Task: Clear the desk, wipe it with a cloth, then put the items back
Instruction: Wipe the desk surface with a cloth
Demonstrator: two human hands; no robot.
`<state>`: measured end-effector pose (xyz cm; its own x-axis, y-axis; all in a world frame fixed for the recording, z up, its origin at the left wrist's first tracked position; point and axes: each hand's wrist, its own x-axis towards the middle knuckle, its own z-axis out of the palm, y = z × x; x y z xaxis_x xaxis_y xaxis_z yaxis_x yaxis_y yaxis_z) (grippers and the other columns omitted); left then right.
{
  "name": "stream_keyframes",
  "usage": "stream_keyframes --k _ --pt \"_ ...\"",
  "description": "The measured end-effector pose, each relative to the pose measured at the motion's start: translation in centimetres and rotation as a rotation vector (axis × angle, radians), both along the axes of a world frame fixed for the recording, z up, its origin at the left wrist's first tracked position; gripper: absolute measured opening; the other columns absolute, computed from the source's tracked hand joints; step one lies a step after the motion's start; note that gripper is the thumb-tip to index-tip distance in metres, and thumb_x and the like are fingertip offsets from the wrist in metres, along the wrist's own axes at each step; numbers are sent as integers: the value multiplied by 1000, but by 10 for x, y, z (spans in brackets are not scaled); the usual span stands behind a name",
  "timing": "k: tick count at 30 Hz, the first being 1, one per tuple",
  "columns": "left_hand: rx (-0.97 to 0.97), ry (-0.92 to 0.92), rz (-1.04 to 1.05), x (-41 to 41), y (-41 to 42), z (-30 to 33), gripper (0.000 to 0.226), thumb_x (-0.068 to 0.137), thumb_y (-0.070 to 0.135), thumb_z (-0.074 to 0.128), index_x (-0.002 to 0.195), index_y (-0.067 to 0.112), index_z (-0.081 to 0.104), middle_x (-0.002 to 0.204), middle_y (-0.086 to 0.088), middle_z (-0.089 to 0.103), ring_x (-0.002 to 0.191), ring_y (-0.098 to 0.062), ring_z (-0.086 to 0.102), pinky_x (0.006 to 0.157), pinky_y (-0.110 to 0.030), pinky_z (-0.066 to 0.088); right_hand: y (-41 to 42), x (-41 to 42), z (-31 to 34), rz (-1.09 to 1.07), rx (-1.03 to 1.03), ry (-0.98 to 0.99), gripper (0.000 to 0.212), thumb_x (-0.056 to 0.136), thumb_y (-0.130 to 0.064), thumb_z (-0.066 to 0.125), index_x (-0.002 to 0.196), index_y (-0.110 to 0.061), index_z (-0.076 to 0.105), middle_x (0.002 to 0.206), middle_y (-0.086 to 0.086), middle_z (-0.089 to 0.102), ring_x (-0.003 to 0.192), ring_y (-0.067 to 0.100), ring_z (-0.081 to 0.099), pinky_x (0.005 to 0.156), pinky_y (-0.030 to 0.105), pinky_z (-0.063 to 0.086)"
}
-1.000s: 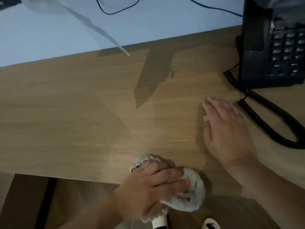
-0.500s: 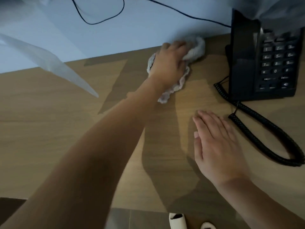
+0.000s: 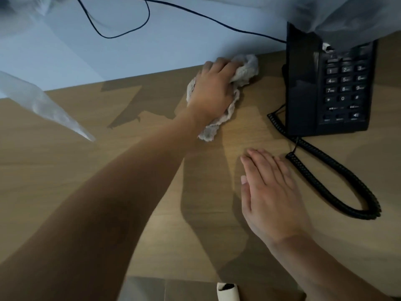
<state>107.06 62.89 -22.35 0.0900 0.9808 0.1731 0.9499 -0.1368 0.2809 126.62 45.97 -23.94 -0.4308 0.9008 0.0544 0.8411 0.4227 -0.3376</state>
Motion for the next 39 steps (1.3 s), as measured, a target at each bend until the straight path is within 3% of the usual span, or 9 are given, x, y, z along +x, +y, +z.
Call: stream_keyframes --k 6,11,18,22,25,27,33,36,39 --pt "-1 98 33 4 -1 1 58 80 19 41 133 16 64 138 -9 60 115 -40 53 99 -44 41 2 -1 5 34 -24 43 47 103 -21 30 147 -10 42 153 6 40 147 19 28 124 41 17" --pt "23 43 -13 24 -69 -6 57 80 27 37 126 18 69 132 -8 63 107 -40 56 93 -50 45 2 38 33 -31 -106 445 45 102 -21 35 145 -12 45 152 2 41 142 15 35 120 35 27" --pt "-222 -127 -521 106 -287 8 51 79 32 57 128 22 68 135 1 63 124 -23 57 106 -45 41 21 137 28 52 86 167 45 102 -21 34 141 -3 48 148 11 47 137 26 42 116 46 33" --pt "-27 74 192 45 -241 6 52 80 48 59 108 6 73 107 -5 69 100 -4 63 96 -28 47 22 157 15 19 70 81 50 102 -27 31 145 -4 42 149 13 45 139 27 39 117 49 31" --pt "0 40 658 21 -210 5 56 80 38 32 111 6 66 117 -17 62 100 -41 53 84 -43 41 17 161 1 -5 43 28 56 102 -33 23 149 -5 37 152 12 40 143 26 34 120 47 25" --pt "40 86 633 59 -218 -5 49 78 33 37 108 9 67 116 -18 64 94 -41 53 79 -42 37 18 159 -6 9 39 19 56 103 -34 21 150 -5 36 153 12 40 143 25 34 121 46 25" --pt "-103 -154 -253 194 -324 4 51 79 21 53 130 30 58 122 -3 65 101 -27 60 89 -40 46 16 159 -2 -6 22 48 56 104 -34 20 150 -5 36 153 12 41 143 25 34 121 44 24" --pt "71 -217 187 140 -264 13 30 83 7 51 110 14 64 101 -13 67 90 -33 62 80 -46 54 16 159 -3 -2 28 23 57 105 -35 17 151 -6 34 154 11 39 144 23 33 121 44 24" --pt "95 -146 663 57 -195 19 42 83 22 40 112 6 64 117 -18 58 104 -39 49 84 -42 40 16 158 -4 -10 40 6 56 105 -36 18 150 -7 35 153 11 40 144 23 33 121 44 26"
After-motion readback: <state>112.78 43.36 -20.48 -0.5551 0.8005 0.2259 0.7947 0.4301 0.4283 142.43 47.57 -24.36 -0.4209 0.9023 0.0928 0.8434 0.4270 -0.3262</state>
